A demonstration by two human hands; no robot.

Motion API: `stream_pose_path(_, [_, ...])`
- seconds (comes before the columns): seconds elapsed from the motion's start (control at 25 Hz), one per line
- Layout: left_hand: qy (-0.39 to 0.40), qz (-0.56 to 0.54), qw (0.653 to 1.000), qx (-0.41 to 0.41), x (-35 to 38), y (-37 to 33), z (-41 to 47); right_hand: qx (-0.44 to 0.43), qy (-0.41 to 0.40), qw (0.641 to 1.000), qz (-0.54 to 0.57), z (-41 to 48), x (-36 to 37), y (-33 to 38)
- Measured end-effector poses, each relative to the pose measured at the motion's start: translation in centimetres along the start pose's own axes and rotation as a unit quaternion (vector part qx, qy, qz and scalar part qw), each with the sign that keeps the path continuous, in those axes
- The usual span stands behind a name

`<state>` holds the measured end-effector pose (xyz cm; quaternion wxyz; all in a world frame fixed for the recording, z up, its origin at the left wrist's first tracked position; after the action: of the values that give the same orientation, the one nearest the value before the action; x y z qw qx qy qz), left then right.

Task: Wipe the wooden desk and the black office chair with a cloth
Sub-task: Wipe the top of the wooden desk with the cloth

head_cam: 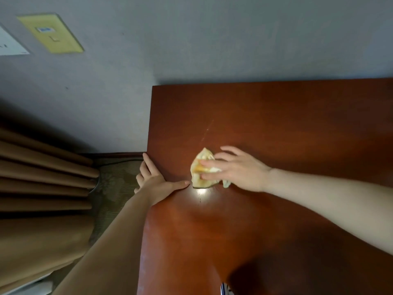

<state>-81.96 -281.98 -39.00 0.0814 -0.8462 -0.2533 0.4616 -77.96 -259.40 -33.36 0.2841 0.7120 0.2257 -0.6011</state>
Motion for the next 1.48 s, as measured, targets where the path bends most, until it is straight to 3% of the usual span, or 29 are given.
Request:
stream_pose_path(0.2, [0.019,0.027,0.999,0.008,0.0,-0.2,-0.1,0.151,-0.039,0.988,-0.013,7.3,-1.4,-2.7])
stream_pose_path(0.4, [0.020,0.056,0.998,0.013,-0.2,-0.5,-0.3,0.307,-0.034,0.951,-0.003,11.3,-1.5,-3.7])
stream_pose_path(0.48, [0.021,0.066,0.997,0.016,-0.2,-0.5,-0.3,0.295,-0.017,0.955,0.002,11.6,-1.6,-3.5])
stream_pose_path(0.76, [0.011,0.082,0.996,0.014,-0.2,-0.4,0.0,0.127,0.040,0.991,0.029,4.3,-1.1,-1.4])
stream_pose_path(1.0, [0.007,0.082,0.997,0.011,-0.2,-0.5,0.0,0.012,0.101,0.991,0.087,-3.0,-0.1,2.1])
stream_pose_path(1.16, [0.007,0.078,0.997,0.011,-0.3,-0.6,-0.1,-0.041,0.072,0.996,0.034,-2.9,-0.9,1.6])
stream_pose_path(1.48, [0.009,0.085,0.996,0.011,-0.4,-0.8,-0.3,0.167,0.012,0.985,0.051,3.8,-1.6,-5.4])
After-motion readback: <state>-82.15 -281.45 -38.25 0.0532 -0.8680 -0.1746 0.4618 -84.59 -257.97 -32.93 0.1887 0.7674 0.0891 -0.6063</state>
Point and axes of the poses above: each hand's wrist, its own z-axis towards the middle knuckle, its own x-axis out of the palm, y = z × x, the point moved 4 cm from there along z, towards the middle knuckle, and after that the axes turned 6 degrees about -y, right-handed, at the moved point
